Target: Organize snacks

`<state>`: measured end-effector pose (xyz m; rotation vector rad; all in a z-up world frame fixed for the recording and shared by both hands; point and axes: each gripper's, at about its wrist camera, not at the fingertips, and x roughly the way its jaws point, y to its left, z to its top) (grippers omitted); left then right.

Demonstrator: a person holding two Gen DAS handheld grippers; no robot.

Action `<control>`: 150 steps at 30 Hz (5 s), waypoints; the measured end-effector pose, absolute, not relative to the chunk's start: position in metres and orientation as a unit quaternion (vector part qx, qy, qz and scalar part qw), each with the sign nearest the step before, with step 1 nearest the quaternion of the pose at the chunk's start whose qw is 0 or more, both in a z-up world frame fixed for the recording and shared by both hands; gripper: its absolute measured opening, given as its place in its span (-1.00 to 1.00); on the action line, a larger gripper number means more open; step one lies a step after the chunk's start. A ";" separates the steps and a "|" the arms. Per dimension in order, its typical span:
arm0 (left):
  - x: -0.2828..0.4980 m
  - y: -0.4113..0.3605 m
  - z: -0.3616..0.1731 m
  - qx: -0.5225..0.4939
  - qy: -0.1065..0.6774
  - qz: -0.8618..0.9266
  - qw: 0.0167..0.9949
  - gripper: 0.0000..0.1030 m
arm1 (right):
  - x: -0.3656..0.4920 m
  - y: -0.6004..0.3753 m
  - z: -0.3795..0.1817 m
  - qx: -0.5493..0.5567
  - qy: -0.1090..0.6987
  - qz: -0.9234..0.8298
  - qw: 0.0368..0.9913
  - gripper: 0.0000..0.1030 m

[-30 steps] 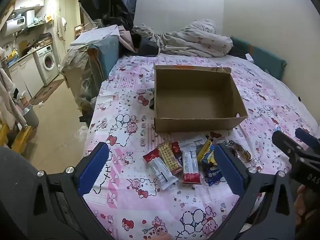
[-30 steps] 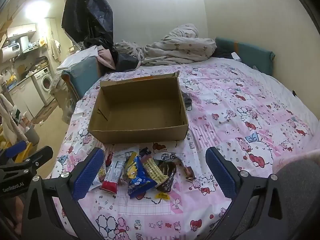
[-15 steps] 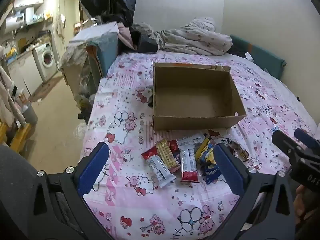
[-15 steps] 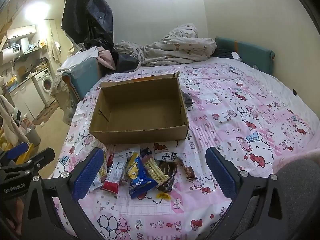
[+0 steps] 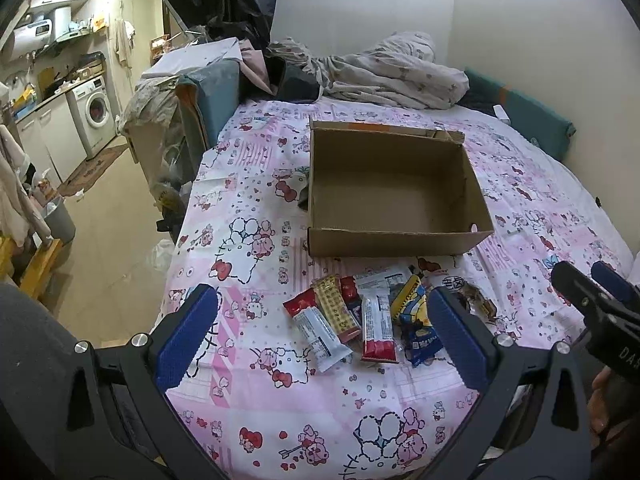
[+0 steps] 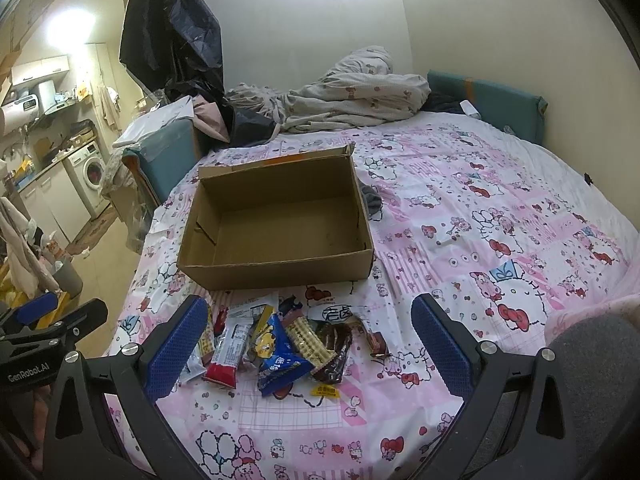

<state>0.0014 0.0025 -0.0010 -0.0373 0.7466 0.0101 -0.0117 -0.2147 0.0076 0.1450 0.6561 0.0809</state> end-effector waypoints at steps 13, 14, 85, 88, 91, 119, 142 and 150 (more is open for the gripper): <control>0.000 0.001 0.002 -0.020 0.362 0.004 0.932 1.00 | -0.012 -0.215 0.008 0.071 0.322 0.038 0.943 1.00; 0.000 0.001 0.002 -0.020 0.362 0.004 0.932 1.00 | -0.011 -0.215 0.008 0.071 0.322 0.038 0.943 1.00; 0.140 0.060 -0.052 -0.071 0.550 0.038 0.831 1.00 | 0.116 -0.289 -0.048 0.117 0.530 0.043 0.839 1.00; 0.150 0.068 -0.083 -0.095 0.596 0.052 0.795 0.86 | 0.126 -0.305 -0.062 0.167 0.544 0.031 0.822 1.00; 0.145 0.068 -0.120 -0.130 0.636 0.068 0.758 0.51 | 0.131 -0.314 -0.074 0.194 0.550 0.012 0.812 1.00; 0.128 0.030 -0.171 -0.099 0.695 0.054 0.710 -0.48 | 0.145 -0.269 -0.165 0.095 0.688 0.029 0.719 -0.18; 0.108 0.041 -0.016 -0.070 0.516 0.049 0.853 -0.48 | 0.066 -0.283 -0.017 0.243 0.440 0.207 0.839 -0.66; 0.116 0.010 0.049 -0.015 0.417 0.001 0.909 -0.48 | 0.077 -0.299 0.009 0.266 0.356 0.179 0.878 -0.66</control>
